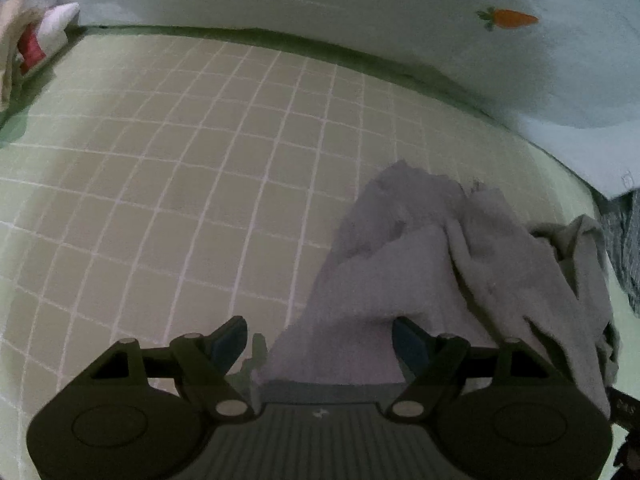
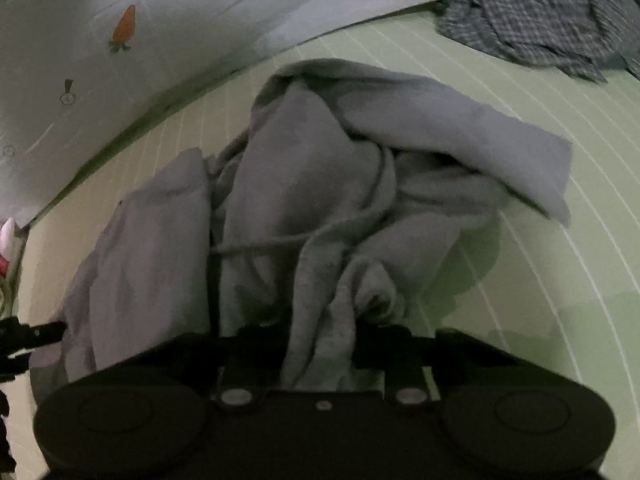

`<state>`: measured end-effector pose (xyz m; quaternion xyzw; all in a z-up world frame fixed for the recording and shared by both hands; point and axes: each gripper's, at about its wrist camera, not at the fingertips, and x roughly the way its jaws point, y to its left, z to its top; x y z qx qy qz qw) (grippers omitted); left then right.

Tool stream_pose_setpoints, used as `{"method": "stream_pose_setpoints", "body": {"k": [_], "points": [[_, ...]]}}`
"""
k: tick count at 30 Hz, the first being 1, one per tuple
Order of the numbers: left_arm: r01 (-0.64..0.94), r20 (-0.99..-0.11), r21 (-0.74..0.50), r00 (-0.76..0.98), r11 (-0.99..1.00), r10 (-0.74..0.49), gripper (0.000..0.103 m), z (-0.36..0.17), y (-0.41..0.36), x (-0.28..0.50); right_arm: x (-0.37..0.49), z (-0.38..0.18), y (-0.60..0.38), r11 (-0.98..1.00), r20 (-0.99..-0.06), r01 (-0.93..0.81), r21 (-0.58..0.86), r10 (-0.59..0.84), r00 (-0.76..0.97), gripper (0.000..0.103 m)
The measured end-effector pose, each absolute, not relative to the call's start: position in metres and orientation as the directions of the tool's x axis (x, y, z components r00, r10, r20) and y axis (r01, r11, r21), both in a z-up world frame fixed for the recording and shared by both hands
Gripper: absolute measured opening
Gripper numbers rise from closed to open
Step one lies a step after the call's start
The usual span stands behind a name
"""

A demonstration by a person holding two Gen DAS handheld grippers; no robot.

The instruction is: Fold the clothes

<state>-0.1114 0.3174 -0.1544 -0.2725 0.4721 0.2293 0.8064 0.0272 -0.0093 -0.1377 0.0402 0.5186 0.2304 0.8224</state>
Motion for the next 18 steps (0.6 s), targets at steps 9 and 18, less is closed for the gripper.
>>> {"method": "stream_pose_setpoints", "body": {"k": [9,18], "points": [[-0.640,-0.875,-0.201,0.457,0.742,0.158,0.080,-0.143,0.344,-0.073,0.152,-0.133,0.066,0.893,-0.811,-0.407,0.191,0.377,0.447,0.025],[-0.683,-0.863,-0.198,0.462,0.703,0.206,0.081,-0.134,0.339,-0.105,0.092,-0.063,0.090,0.859,-0.630,-0.511,-0.030,0.381,0.677,0.075]]}}
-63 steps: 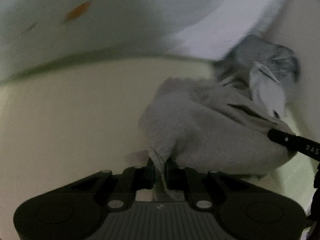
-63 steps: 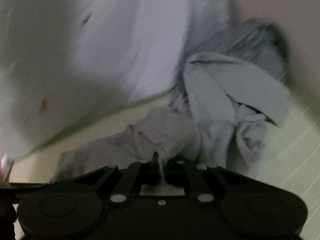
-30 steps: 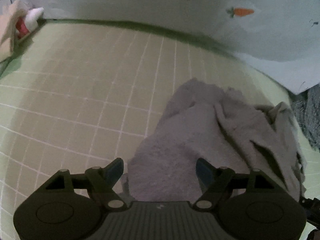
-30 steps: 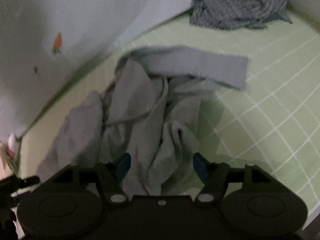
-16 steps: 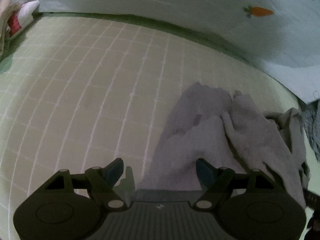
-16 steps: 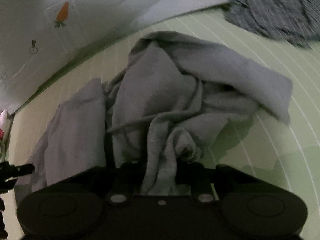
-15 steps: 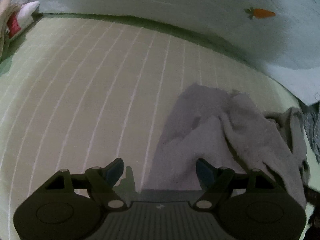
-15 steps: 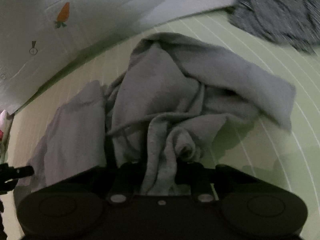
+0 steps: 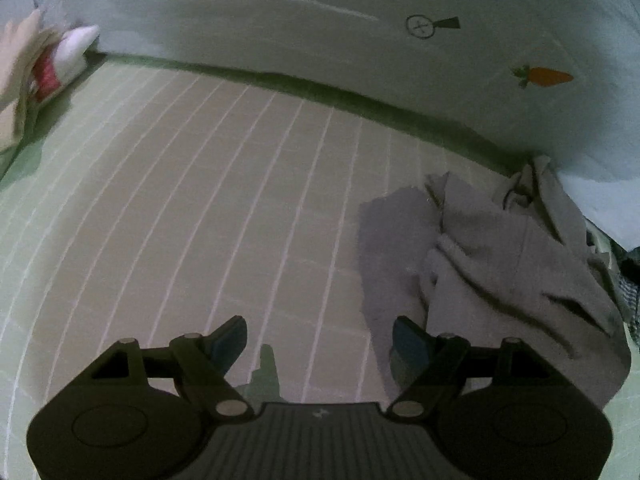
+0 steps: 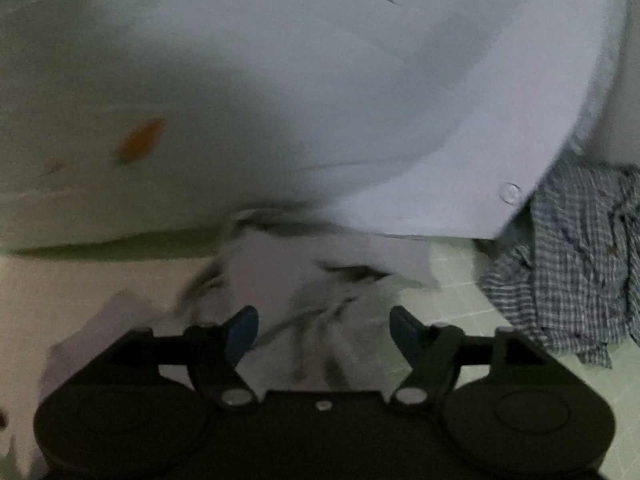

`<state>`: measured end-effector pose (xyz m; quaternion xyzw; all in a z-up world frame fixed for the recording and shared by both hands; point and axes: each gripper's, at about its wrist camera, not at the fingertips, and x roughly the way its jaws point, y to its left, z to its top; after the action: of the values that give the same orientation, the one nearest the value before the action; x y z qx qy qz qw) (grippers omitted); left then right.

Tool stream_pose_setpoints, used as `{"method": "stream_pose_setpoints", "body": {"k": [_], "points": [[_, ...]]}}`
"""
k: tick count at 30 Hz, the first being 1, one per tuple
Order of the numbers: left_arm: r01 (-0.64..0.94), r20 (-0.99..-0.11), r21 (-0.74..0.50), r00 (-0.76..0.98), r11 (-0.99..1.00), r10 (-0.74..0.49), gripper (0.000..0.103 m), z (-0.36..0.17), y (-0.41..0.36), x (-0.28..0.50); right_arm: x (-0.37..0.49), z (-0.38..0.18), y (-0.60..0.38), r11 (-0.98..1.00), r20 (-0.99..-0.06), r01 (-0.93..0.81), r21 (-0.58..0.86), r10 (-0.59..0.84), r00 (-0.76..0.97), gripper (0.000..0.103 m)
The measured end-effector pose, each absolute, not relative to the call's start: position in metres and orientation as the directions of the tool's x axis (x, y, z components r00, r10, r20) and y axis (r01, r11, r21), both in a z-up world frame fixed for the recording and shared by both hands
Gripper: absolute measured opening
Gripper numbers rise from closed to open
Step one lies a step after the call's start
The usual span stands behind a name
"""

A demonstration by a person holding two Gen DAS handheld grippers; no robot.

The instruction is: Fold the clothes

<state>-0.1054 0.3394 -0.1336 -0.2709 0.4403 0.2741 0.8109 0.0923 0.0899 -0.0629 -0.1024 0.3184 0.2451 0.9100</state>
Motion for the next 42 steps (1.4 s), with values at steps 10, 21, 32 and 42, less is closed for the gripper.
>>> {"method": "stream_pose_setpoints", "body": {"k": [10,21,32,42], "points": [[-0.716,-0.863,-0.210,0.456,0.666,0.218,0.090,-0.136,0.337,-0.137,0.041,-0.099,0.130,0.771,-0.681,-0.603,-0.205,0.330,0.653,0.076],[-0.695,-0.853,-0.214,0.475,0.686,0.215,0.091,-0.136,0.341,-0.121,0.094,-0.051,0.069,0.955,-0.524,-0.298,-0.013,0.247,0.815,0.040],[-0.607,-0.859,-0.234,0.495,0.759,0.130,0.091,-0.141,0.331,-0.058,0.120,-0.077,-0.006,0.992,-0.698,-0.116,0.053,0.120,0.706,0.055],[-0.475,-0.824,-0.351,0.566,0.807,-0.025,0.068,-0.133,0.300,0.012,0.130,-0.052,0.036,0.987,-0.650,-0.157,0.044,0.148,0.746,0.057]]}}
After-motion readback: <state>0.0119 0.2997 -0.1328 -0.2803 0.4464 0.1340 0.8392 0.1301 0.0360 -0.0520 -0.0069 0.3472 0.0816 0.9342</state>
